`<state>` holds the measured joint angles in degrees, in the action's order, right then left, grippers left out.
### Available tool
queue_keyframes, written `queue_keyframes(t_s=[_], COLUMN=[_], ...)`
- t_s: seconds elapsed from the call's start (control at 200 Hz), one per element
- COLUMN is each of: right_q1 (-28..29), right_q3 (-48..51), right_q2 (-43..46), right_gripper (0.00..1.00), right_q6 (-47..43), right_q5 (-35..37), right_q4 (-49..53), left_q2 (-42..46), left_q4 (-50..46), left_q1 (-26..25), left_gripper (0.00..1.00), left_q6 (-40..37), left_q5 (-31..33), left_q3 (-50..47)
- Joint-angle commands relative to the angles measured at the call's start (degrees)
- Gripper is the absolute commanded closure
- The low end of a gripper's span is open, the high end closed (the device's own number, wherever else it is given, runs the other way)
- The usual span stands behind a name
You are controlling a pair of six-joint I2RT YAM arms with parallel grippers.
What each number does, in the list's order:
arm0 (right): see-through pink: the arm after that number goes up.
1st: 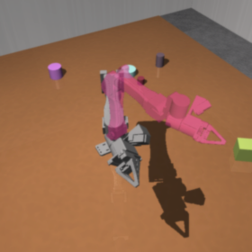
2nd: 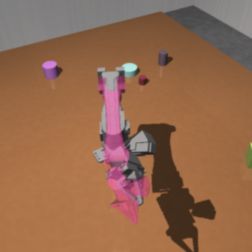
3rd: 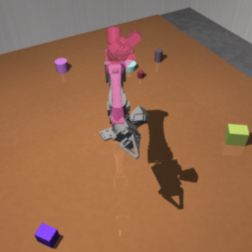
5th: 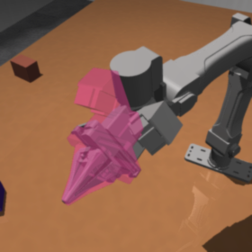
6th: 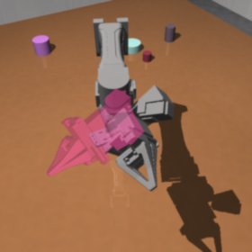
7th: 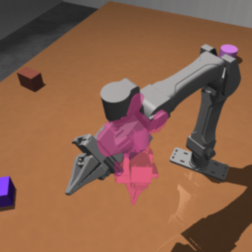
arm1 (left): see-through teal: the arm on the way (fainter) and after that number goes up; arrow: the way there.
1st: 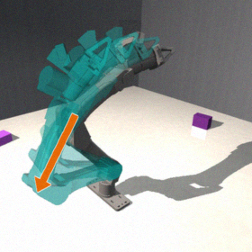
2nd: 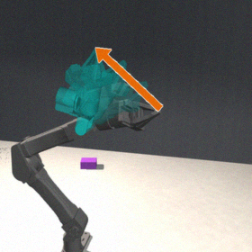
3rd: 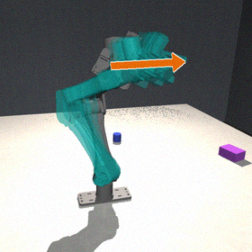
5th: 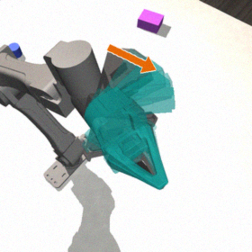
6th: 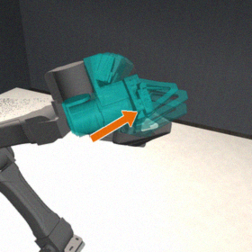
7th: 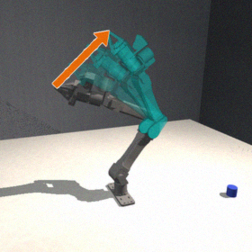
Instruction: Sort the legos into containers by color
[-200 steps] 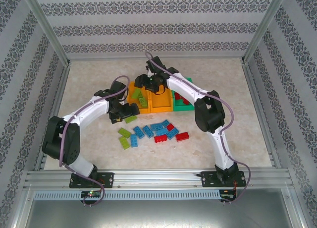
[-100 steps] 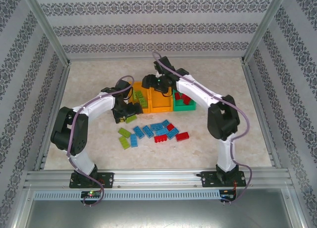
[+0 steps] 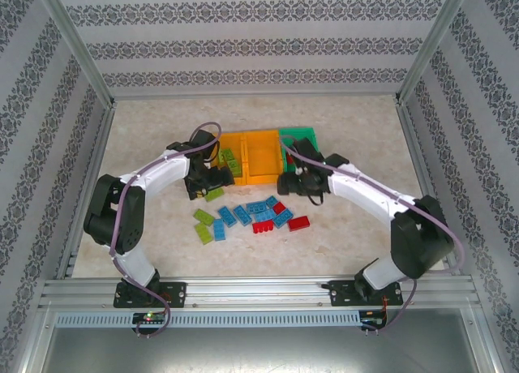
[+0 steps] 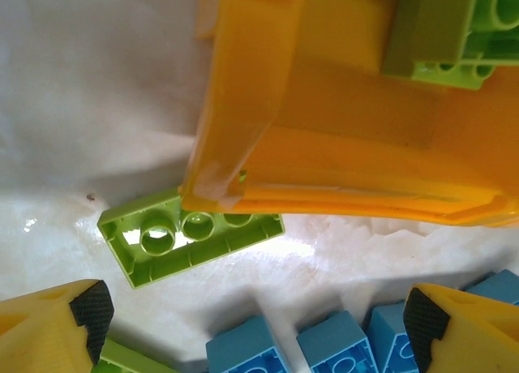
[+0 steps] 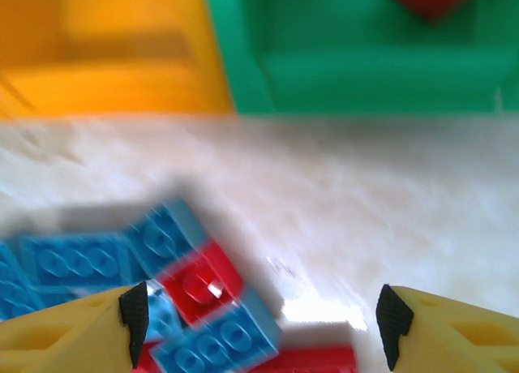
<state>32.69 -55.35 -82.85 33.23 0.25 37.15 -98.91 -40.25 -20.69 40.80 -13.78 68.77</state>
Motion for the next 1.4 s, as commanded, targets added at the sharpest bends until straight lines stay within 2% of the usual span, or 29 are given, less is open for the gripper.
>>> queue_keyframes(t_s=[0.0,0.08,0.18,0.445,0.699,1.034,1.294,1.399], right_q1=[2.60,5.18,6.04,9.17,9.30,9.42,9.66,9.31], right_q3=[4.48,6.48,7.57,9.11,8.83,6.22,5.78,5.71], right_q2=[5.36,7.44,7.38,3.46,-0.46,-7.23,-4.88,-1.13], right_gripper=[0.18,0.12,0.10,0.10,0.11,0.23,0.41,0.43], right_q6=[2.53,1.09,0.34,-1.78,-2.87,-4.21,-3.79,-3.22], right_q5=[2.36,3.82,3.46,3.13,3.37,4.42,6.60,7.75], right_q4=[-1.07,-1.22,0.19,0.82,-1.02,-0.06,0.81,2.19], left_q2=[0.90,0.70,0.43,1.52,2.65,3.15,3.11,3.50], left_q4=[-2.01,-1.98,-1.72,-1.39,-1.41,-1.41,-1.58,-2.13], left_q1=[-0.92,-0.90,-0.90,-0.94,-0.96,-0.93,-0.94,-0.97], left_gripper=[0.06,0.06,0.06,0.05,0.05,0.05,0.04,0.04], left_q6=[-1.31,-1.59,-1.50,-1.07,-1.40,-1.16,-1.26,-1.40], left_q5=[1.63,1.35,0.82,1.08,1.27,1.69,1.89,1.92], left_q3=[1.69,1.80,1.63,0.33,-0.83,-1.22,-1.52,-1.63])
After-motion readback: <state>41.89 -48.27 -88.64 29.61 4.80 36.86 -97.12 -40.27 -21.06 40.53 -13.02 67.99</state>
